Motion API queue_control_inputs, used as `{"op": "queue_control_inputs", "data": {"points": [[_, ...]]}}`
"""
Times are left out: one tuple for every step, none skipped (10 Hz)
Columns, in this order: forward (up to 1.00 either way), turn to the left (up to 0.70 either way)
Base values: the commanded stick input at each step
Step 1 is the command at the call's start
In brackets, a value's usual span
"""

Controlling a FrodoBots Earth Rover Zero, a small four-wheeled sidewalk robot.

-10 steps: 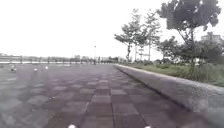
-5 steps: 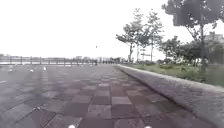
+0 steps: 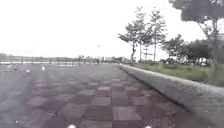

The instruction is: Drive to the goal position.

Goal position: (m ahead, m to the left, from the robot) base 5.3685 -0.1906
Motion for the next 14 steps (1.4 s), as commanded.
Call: {"op": "queue_control_inputs", "data": {"points": [[0.85, 0.0], [0.85, 0.0], [0.85, 0.0], [0.85, 0.0], [0.85, 0.0], [0.85, 0.0], [0.85, 0.0], [0.85, -0.34], [0.85, -0.34], [0.85, -0.34], [0.85, -0.34], [0.85, -0.22], [0.85, 0.0], [0.85, 0.0]]}}
